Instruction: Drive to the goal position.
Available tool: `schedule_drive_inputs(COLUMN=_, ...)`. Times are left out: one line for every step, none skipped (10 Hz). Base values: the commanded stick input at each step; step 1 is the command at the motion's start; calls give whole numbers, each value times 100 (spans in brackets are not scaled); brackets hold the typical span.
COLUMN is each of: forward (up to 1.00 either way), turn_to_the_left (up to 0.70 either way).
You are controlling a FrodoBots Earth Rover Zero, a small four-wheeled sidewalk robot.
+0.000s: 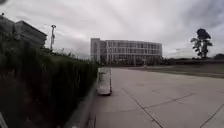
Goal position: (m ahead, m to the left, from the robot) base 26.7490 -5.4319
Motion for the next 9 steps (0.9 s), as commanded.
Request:
schedule_drive_inputs(forward=0, turn_to_the_left=4)
schedule_drive_inputs(forward=0, turn_to_the_left=4)
schedule_drive_inputs(forward=0, turn_to_the_left=0)
schedule_drive_inputs(forward=0, turn_to_the_left=4)
schedule_drive_inputs(forward=0, turn_to_the_left=2)
schedule_drive_inputs(forward=0, turn_to_the_left=1)
schedule_drive_inputs(forward=0, turn_to_the_left=4)
schedule_drive_inputs(forward=0, turn_to_the_left=3)
schedule_drive_inputs(forward=0, turn_to_the_left=1)
